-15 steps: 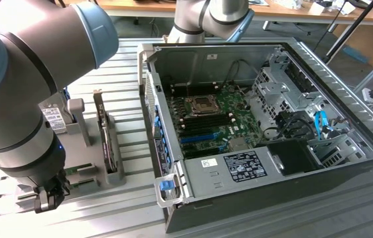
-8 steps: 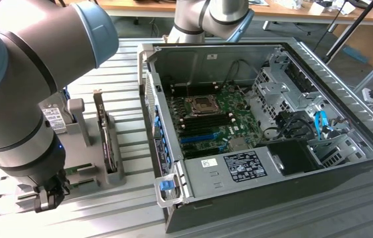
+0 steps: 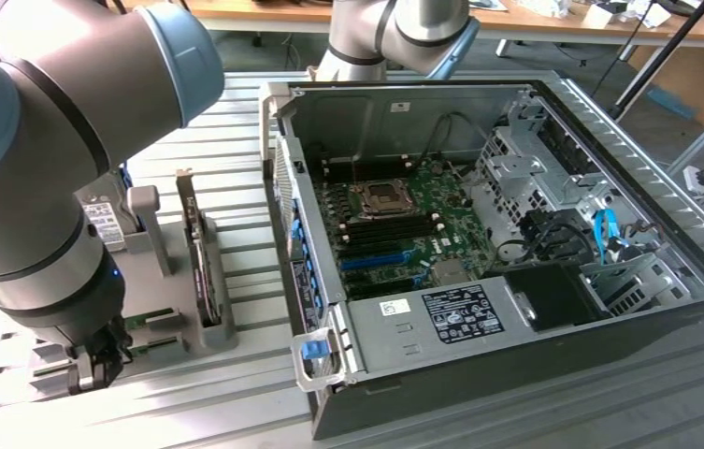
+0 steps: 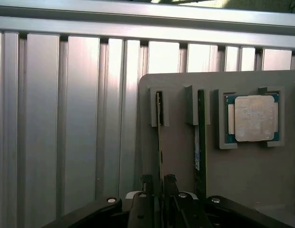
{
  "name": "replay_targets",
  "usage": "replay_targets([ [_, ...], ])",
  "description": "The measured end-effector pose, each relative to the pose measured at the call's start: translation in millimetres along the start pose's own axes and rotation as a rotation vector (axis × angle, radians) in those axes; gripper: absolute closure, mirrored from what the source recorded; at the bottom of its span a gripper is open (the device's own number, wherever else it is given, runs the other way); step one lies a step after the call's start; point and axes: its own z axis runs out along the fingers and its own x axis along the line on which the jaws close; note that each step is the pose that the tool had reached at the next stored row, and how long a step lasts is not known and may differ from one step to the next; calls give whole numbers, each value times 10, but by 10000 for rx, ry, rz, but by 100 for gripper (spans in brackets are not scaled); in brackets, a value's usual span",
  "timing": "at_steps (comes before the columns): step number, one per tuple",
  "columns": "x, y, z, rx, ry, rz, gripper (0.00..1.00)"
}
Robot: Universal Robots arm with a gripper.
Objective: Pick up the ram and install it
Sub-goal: 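Pick up the ram and move it above insertion slot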
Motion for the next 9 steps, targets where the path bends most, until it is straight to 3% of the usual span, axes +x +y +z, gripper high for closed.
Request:
replay_targets([
  [9, -2, 1, 58, 0, -27, 1, 76],
])
